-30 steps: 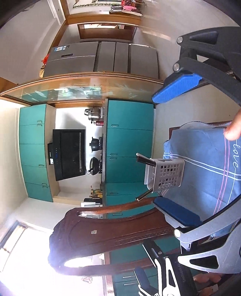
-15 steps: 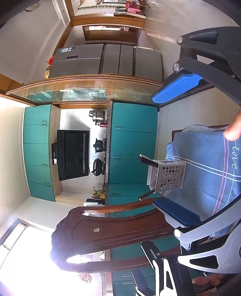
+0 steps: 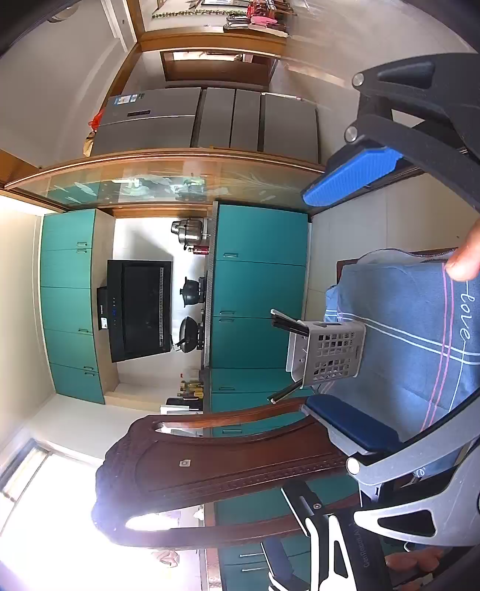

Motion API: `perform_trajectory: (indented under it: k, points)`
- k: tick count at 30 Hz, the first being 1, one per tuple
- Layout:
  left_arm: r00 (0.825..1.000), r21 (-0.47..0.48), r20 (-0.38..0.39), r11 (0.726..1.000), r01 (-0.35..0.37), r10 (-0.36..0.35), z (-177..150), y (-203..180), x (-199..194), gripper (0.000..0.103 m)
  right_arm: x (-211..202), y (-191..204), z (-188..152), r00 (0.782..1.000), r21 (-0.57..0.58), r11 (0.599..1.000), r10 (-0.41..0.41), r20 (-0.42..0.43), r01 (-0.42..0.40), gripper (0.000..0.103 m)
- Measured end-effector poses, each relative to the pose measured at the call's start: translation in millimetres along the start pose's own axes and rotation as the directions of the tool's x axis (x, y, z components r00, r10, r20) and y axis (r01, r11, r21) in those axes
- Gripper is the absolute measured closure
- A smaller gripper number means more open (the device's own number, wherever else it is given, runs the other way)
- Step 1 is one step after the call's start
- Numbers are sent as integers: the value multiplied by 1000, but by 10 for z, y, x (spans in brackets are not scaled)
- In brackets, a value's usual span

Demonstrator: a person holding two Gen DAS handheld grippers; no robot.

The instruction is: Organize utensils

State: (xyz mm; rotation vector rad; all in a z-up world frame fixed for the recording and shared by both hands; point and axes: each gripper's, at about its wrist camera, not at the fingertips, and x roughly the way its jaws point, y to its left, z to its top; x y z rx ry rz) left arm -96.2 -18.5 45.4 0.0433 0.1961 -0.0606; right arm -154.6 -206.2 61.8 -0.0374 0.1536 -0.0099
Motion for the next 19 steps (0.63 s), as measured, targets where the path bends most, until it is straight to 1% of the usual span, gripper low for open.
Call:
perform_trajectory:
  k: [9,13,16,19]
  points:
    - [1000,5,-2,1000,4,-4,-35,-48,69,3,116,8,-31,1000,1,1000,-4,-20,4,3]
    - [1000,-13,-5,1000,-11,11,-57,-35,122,3,210,-8,-84,999,4,1000,-7,-41,7,3]
    - [999,-19,-33,1000,-8,8,-92,-6,233,3,332,-28,-140,998,12,1000,-5,-68,6,3]
    - [997,-39,-69,999,19,-21,-158,30,403,3,578,-66,-249,990,24,1000,-17,-138,20,3]
